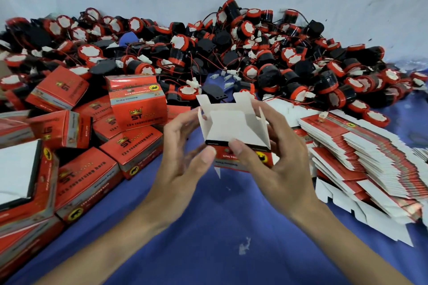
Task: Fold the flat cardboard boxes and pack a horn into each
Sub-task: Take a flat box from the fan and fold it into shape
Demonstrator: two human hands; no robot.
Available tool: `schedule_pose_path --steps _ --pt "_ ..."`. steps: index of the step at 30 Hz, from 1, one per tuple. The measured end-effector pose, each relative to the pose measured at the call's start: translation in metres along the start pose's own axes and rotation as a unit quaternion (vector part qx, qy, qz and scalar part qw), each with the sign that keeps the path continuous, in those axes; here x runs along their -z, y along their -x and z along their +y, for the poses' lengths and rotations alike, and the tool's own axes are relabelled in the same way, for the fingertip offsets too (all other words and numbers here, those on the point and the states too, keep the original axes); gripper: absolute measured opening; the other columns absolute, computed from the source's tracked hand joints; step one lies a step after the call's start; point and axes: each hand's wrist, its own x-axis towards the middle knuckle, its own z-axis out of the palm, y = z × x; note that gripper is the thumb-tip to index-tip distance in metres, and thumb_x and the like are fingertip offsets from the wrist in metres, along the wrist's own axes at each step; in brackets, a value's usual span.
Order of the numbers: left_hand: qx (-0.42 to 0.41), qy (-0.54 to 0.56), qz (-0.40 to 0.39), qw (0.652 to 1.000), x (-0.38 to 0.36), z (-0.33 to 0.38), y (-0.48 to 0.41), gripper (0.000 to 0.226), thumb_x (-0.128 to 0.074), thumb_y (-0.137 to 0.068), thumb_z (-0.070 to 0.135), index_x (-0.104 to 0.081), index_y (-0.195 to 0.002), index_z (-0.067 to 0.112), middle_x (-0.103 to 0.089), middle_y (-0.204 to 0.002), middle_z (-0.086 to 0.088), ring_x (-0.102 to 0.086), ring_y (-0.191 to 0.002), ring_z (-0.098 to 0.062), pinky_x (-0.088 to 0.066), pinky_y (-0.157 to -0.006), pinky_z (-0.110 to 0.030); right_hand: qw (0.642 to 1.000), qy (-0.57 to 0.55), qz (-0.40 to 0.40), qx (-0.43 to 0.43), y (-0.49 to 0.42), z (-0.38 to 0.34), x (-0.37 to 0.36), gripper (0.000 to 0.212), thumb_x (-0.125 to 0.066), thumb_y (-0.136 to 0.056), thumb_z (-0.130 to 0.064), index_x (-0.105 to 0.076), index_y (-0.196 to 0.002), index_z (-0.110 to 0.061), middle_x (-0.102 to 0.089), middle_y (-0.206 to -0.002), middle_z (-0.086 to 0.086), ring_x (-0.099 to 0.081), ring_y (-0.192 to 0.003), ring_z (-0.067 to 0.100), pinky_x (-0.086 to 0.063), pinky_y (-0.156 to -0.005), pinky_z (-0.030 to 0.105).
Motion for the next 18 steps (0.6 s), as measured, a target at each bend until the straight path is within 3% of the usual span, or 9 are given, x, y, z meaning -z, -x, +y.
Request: schedule_pose_path --steps 4,7,9,12,14,18 --pt "-0.039 -0.022 0.02 0.999 0.004 0.008 0.005 0.055 -0.058 -0.082 0.034 -0.034 -0.131 0.039 -0.039 -0.139 0.013 -0.042 -0.128 -0.005 -0.044 -0.09 -0.015 0.998 -0.049 -0.018 0.034 0.004 -0.002 -0.006 0.05 -0.063 -0.081 -0.033 -0.042 -0.125 -0.027 -0.054 -0.118 -0.028 -0.059 -0.106 0.003 -0.051 -0.082 0.021" --pt "-0.021 -0.022 -0.004 1.0 0.004 0.015 0.001 0.037 -0.06 -0.082 0.036 -0.05 -0.117 0.039 -0.045 -0.131 -0.009 -0.051 -0.118 -0.021 -0.048 -0.084 -0.019 0.994 -0.096 -0.016 0.058 0.007 0.0 -0.01 0.048 -0.059 -0.083 -0.023 -0.038 -0.126 -0.026 -0.047 -0.122 -0.037 -0.051 -0.11 -0.012 -0.041 -0.085 0.005" --pt "-0.011 -0.008 0.002 1.0 0.004 0.016 0.003 0.029 -0.061 -0.081 0.035 -0.052 -0.109 0.036 -0.051 -0.124 -0.01 -0.055 -0.113 -0.022 -0.05 -0.081 -0.022 0.988 -0.143 -0.016 0.057 0.008 0.003 -0.01 0.04 -0.055 -0.088 -0.024 -0.039 -0.124 -0.027 -0.046 -0.124 -0.032 -0.051 -0.111 -0.009 -0.042 -0.086 0.007" --pt "-0.028 0.011 0.02 0.999 0.003 0.02 0.004 0.026 -0.06 -0.083 0.029 -0.049 -0.107 0.027 -0.055 -0.117 0.012 -0.059 -0.105 -0.006 -0.052 -0.074 -0.017 0.978 -0.207 0.002 0.025 0.007 0.005 -0.01 0.032 -0.057 -0.091 -0.04 -0.041 -0.116 -0.029 -0.05 -0.121 -0.02 -0.056 -0.105 0.004 -0.046 -0.081 0.018" --pt "-0.048 0.021 0.034 0.998 0.002 0.02 0.004 0.028 -0.059 -0.085 0.022 -0.045 -0.107 0.013 -0.054 -0.115 0.016 -0.058 -0.103 -0.002 -0.051 -0.072 -0.015 0.969 -0.246 0.015 -0.008 0.007 0.006 -0.011 0.03 -0.062 -0.086 -0.03 -0.041 -0.107 -0.027 -0.052 -0.119 -0.018 -0.057 -0.101 0.008 -0.048 -0.077 0.025" --pt "-0.055 -0.006 0.07 0.996 0.001 0.02 0.005 0.033 -0.069 -0.083 0.017 -0.043 -0.101 0.007 -0.054 -0.099 0.023 -0.06 -0.093 0.002 -0.051 -0.067 -0.012 0.967 -0.253 0.018 -0.039 0.009 0.008 -0.014 0.031 -0.062 -0.081 -0.022 -0.042 -0.105 -0.022 -0.05 -0.113 0.005 -0.055 -0.092 0.011 -0.048 -0.076 0.031"
